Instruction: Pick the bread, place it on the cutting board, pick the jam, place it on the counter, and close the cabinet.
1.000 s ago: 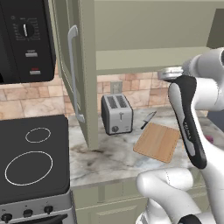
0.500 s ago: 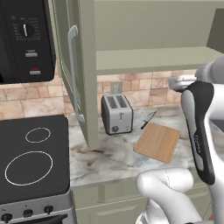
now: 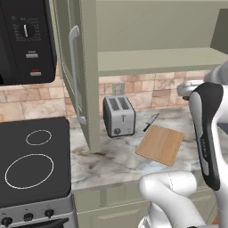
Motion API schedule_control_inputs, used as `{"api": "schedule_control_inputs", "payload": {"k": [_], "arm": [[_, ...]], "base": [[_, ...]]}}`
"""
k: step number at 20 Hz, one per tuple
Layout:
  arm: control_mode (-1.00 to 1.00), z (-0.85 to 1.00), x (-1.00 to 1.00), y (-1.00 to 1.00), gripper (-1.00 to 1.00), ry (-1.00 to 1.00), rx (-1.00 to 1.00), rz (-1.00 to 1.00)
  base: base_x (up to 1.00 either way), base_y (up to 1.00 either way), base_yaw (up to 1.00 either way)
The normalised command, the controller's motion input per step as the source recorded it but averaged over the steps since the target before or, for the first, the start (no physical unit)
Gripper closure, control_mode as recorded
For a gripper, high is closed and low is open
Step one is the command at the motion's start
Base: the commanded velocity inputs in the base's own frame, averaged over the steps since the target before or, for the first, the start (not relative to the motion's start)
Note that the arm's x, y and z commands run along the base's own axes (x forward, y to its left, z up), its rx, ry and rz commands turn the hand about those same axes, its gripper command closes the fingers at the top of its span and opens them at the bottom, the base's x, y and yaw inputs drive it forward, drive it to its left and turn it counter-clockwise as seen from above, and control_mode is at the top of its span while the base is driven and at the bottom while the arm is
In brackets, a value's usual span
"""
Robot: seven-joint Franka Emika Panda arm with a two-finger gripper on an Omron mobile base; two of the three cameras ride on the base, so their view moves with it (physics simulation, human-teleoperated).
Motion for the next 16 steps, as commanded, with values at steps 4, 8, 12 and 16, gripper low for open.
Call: {"api": "schedule_control_inputs", "payload": {"k": [4,8,12,16], "arm": [[-1.00,-0.14,-0.20,-0.10,1.00,0.14,0.02,-0.01],[-1.00,-0.18,-0.16,-0.04,1.00,0.17,0.01,-0.02],[-1.00,-0.23,-0.06,-0.02,1.00,0.17,0.00,-0.01],[-1.00,-0.31,0.00,-0.11,1.00,0.14,0.03,-0.01]], "base": [[0.00,0.00,0.00],[0.00,0.00,0.00],[0.00,0.00,0.00],[0.00,0.00,0.00]]}}
